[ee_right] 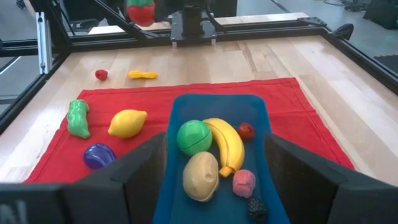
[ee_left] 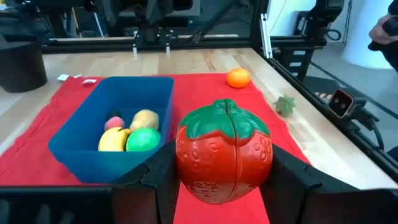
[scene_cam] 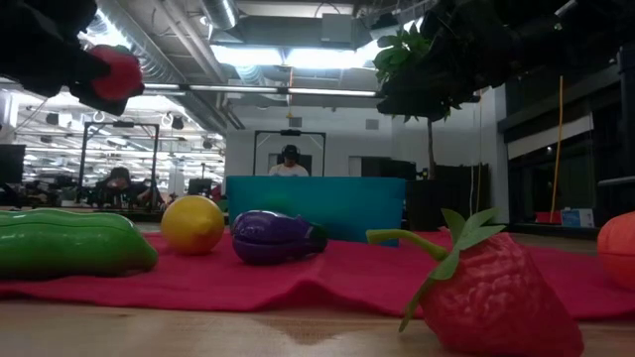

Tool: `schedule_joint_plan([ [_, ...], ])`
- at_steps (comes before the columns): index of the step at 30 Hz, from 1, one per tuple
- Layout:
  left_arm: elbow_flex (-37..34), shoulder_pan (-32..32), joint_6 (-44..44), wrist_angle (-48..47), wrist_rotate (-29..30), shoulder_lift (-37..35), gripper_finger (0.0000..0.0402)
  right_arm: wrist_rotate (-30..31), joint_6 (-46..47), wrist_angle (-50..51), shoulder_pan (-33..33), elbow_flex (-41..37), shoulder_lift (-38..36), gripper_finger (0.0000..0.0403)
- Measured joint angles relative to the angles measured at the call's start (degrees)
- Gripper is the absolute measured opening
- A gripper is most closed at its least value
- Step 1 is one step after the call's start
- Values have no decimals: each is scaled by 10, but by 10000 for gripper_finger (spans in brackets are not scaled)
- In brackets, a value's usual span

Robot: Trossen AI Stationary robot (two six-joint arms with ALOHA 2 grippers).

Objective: Pick and placing Produce into tupperware
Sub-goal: Put the left red strawberry into the blue bin

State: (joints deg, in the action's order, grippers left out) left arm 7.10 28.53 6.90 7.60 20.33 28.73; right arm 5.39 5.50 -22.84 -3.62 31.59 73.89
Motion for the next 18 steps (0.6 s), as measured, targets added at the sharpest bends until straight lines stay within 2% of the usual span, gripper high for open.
schedule_joint_plan([
  [6,-5,0,2,8,-5,0,170,0,-2,0,0,0,0,267],
  [15,-5,-10,1,12,74,2,169,1,-19,-28,1,0,0,267],
  [18,-5,-22,3,12,123,2,170,1,-24,-31,5,0,0,267],
])
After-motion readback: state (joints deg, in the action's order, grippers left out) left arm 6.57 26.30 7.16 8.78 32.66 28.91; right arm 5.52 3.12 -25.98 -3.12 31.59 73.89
